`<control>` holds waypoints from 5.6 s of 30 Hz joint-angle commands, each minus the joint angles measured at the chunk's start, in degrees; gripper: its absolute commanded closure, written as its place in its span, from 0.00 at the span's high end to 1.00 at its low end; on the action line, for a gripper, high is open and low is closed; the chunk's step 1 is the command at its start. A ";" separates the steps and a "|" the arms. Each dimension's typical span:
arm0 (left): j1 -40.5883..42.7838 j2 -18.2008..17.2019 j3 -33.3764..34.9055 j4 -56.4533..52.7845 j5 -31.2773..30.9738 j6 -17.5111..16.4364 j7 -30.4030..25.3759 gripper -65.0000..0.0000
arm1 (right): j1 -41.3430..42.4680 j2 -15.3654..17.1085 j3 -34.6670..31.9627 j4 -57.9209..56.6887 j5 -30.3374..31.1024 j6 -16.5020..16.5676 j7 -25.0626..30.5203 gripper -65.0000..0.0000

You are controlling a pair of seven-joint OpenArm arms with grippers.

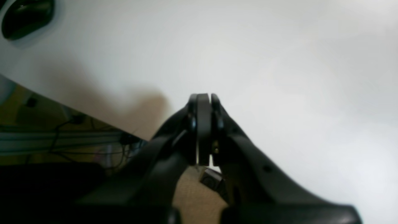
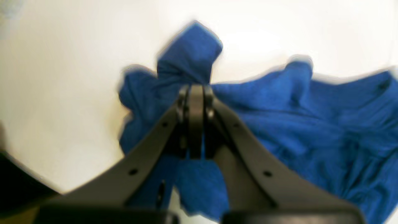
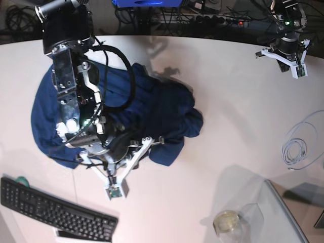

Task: Layout the t-shirt on the table in an organized manner, then fold the t-shirt properly
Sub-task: 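Regrasp the shirt fabric with the right gripper and pull it outward, then lower the left gripper onto the shirt and grasp a fold of fabric, then pull the grasped fabric away from the right gripper with the left gripper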

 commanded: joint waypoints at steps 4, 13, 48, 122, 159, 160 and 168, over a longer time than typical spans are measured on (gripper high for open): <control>0.70 -1.02 8.07 0.93 0.47 0.26 -1.27 0.00 | 0.54 2.90 4.31 4.60 0.03 0.19 2.00 0.00; -3.35 -1.02 33.91 1.72 0.65 0.26 -1.35 0.00 | -3.24 6.59 7.56 8.20 0.11 0.19 6.39 0.00; -21.90 -2.25 44.90 -14.36 0.21 12.21 -1.27 0.00 | -11.24 11.42 26.02 -0.41 16.90 0.28 10.00 0.08; -48.01 10.67 73.39 -47.42 0.03 12.48 -3.11 0.00 | -17.22 16.79 59.69 10.49 53.04 20.76 -3.98 0.00; -50.64 4.52 53.34 -32.03 -34.96 12.12 9.81 0.98 | -20.74 15.20 51.51 8.99 53.12 20.76 -9.17 0.00; -52.05 5.14 53.34 -34.41 -34.96 12.12 9.72 0.96 | -20.74 15.20 51.51 8.99 53.12 20.76 -9.17 0.00; -62.16 9.53 53.96 -52.43 -34.96 12.12 1.72 0.93 | -20.83 15.12 51.43 8.99 53.12 20.76 -9.26 0.00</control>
